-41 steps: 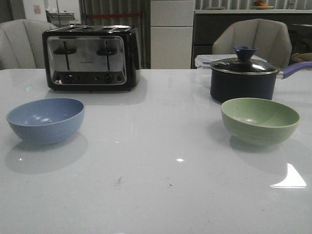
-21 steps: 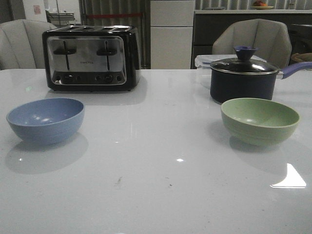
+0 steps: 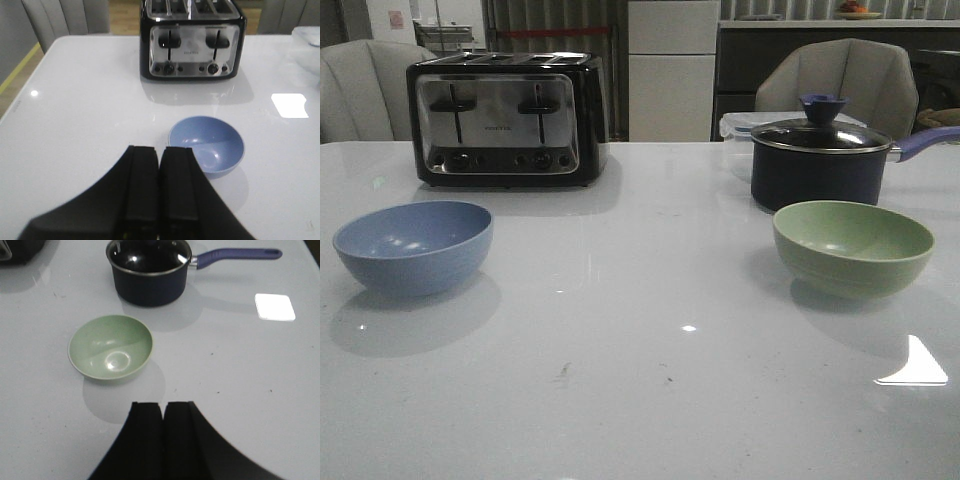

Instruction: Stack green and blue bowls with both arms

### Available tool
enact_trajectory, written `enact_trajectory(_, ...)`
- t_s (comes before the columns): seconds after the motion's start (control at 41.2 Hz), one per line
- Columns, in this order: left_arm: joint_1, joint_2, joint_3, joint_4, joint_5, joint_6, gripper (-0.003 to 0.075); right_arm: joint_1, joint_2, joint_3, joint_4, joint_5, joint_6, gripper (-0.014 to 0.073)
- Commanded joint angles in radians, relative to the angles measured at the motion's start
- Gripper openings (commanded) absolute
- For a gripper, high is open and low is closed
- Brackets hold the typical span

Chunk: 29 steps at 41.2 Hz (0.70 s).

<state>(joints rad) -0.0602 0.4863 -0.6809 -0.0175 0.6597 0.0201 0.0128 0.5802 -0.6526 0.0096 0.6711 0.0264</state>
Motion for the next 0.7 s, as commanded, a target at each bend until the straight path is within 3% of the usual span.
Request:
enact_trajectory(0.0,0.001,0.05,-0.025,-0.01,-0.056,-0.004,0.0093,-0.005,0.051,-0.019,0.0,-0.051,0.0,0.0027)
enact_trajectory(0.291,0.001,0.131,-0.025,-0.01,-0.021,-0.004,0.0094,-0.005,0.158,-0.011,0.0,-0.041,0.0,0.0033)
enact_trajectory(0.388,0.001,0.153,-0.025,-0.004,-0.008,-0.004,0.0128,-0.005,0.185,-0.011,0.0,-0.033,0.0,0.0108)
enact_trajectory(0.558,0.001,0.172,-0.025,0.001,-0.008,-0.004,0.0361,-0.005,0.245,-0.011,0.0,-0.043,0.0,0.0366)
enact_trajectory(0.679,0.001,0.172,-0.025,0.001,-0.01,-0.004,0.0522,-0.005,0.295,-0.012,0.008,-0.099,0.0,0.0458)
